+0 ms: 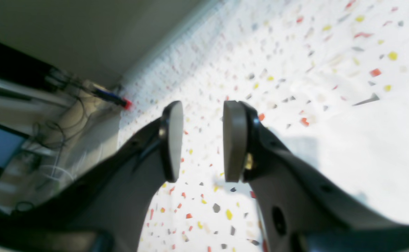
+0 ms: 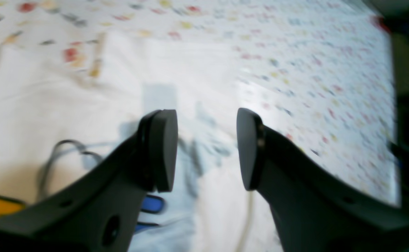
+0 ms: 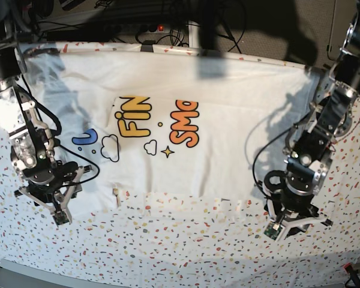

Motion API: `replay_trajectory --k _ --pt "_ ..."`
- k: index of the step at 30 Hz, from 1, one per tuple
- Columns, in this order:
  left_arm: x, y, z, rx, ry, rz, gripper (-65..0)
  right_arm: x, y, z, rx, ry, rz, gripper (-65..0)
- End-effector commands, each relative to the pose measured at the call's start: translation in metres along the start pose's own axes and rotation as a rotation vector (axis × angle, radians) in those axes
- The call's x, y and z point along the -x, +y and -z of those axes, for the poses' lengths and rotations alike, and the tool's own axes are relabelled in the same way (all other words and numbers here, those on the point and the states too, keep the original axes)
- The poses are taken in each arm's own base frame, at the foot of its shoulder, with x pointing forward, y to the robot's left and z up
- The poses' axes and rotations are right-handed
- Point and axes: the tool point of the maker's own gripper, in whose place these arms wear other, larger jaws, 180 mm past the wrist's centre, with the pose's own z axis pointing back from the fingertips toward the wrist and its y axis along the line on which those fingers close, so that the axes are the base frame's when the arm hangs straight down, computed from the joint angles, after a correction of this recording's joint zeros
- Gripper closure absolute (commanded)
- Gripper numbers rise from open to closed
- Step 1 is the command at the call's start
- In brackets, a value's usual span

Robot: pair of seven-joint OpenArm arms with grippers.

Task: Fold the T-shirt properly
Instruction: 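Move both open grippers over the shirt toward its hem, then lower both grippers onto the shirt hem and close them on it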

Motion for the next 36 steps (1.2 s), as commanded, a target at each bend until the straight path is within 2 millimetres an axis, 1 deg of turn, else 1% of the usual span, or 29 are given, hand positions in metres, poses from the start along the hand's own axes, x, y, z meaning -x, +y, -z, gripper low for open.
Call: replay_trajectory --k 1,3,5,9,11,14,16,18,21,23,25,26,29,31,33,36 --pt "-0.012 0.019 0.01 -0.016 -0.026 -0.023 -18.5 -0.021 -0.014 -0.001 0.006 -0.052 0.001 -27.8" --pt "0.0 0.018 0.029 0.054 0.021 -0.068 -18.5 -0.03 -0.007 0.004 -0.064 -0.07 0.015 -27.8" --pt "0.01 0.016 0.045 0.128 0.063 -0.102 -18.5 -0.037 -0.005 0.011 -0.101 -0.081 0.029 -27.7" --pt "0.025 0.012 0.067 0.252 0.114 -0.203 -18.5 -0.044 0.001 0.025 -0.179 -0.073 0.07 -27.7" --pt "0.036 0.015 0.077 0.258 0.148 -0.259 -18.5 -0.045 -0.003 0.032 -0.166 -0.059 0.082 -27.7" --pt "0.064 0.018 0.087 0.242 0.232 -0.328 -18.5 -0.046 -0.017 0.037 -0.077 -0.042 -0.002 -27.7" --pt "0.081 0.013 0.09 0.244 0.282 -0.414 -18.5 -0.045 -0.024 0.037 -0.035 -0.021 -0.035 -27.7" --pt "0.09 0.005 0.089 0.265 0.314 -0.528 -18.5 -0.042 -0.024 0.037 -0.035 0.011 -0.033 -27.8" --pt "0.085 -0.006 0.087 0.339 0.293 -0.604 -18.5 -0.035 -0.019 0.036 -0.07 0.065 0.001 -27.8" --pt "0.077 -0.005 0.086 0.368 0.266 -0.668 -18.5 -0.026 -0.016 0.035 -0.085 0.118 0.011 -27.8" --pt "0.074 0.002 0.087 0.363 0.245 -0.716 -18.5 -0.017 -0.016 0.033 -0.085 0.166 0.008 -27.7" --pt "0.075 0.005 0.087 0.354 0.241 -0.739 -18.5 -0.014 -0.016 0.033 -0.085 0.183 0.007 -27.8" --pt "0.08 0.012 0.087 0.335 0.241 -0.857 -18.5 -0.013 -0.016 0.033 -0.086 0.192 0.007 -27.7" --pt "0.085 0.014 0.086 0.329 0.247 -0.929 -18.5 -0.013 -0.016 0.033 -0.086 0.193 0.007 -27.7" --pt "0.093 0.013 0.085 0.324 0.267 -0.956 -18.5 -0.013 -0.016 0.033 -0.086 0.192 0.007 -27.7" --pt "0.112 0.004 0.081 0.32 0.32 -0.968 -18.5 -0.013 -0.015 0.033 -0.092 0.191 0.011 -27.7"
